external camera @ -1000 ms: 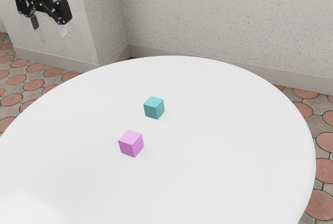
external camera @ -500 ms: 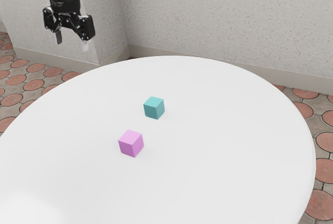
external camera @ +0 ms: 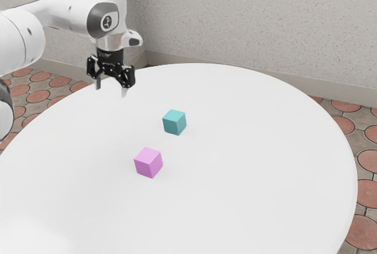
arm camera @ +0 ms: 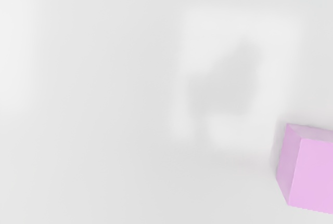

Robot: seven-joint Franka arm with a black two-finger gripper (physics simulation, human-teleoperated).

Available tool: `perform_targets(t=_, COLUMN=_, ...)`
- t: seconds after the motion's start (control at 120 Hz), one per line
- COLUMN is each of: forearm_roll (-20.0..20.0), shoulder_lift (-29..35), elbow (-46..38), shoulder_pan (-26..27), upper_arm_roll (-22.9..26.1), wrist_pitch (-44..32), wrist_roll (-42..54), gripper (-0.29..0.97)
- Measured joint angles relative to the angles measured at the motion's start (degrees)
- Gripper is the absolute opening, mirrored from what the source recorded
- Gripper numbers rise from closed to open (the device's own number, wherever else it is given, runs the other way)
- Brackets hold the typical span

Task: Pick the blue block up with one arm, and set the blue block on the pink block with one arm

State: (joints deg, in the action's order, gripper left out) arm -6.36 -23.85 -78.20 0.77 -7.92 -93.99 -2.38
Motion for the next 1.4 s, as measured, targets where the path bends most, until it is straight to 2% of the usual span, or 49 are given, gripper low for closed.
perform_targets(t=0.225, forearm_roll=1.1, shoulder_lift=-10.1, elbow=7.3, shoulder_pan=-0.9, upper_arm_roll=0.5, wrist_pitch=-4.7, wrist_roll=1.0, gripper=0.68)
perform_targets(t=0.392, forearm_roll=3.4, shoulder_lift=-14.4, elbow=11.8, shoulder_pan=-1.0, upper_arm_roll=1.5, wrist_pitch=-6.8, wrist_roll=1.8, gripper=0.68)
perform_targets(t=0.617, forearm_roll=4.3, shoulder_lift=-21.0, elbow=17.3, shoulder_pan=-2.3, upper_arm_roll=4.2, wrist_pitch=-8.9, wrist_roll=2.4, gripper=0.68)
perform_targets(t=1.0, forearm_roll=4.4, shoulder_lift=-26.4, elbow=21.8, shoulder_pan=-4.3, upper_arm_roll=9.2, wrist_pitch=-13.7, wrist_roll=2.7, gripper=0.68)
perform_targets(t=1.4, forearm_roll=4.4, shoulder_lift=-32.8, elbow=26.4, shoulder_pan=-4.4, upper_arm_roll=11.3, wrist_pitch=-18.4, wrist_roll=3.0, gripper=0.68)
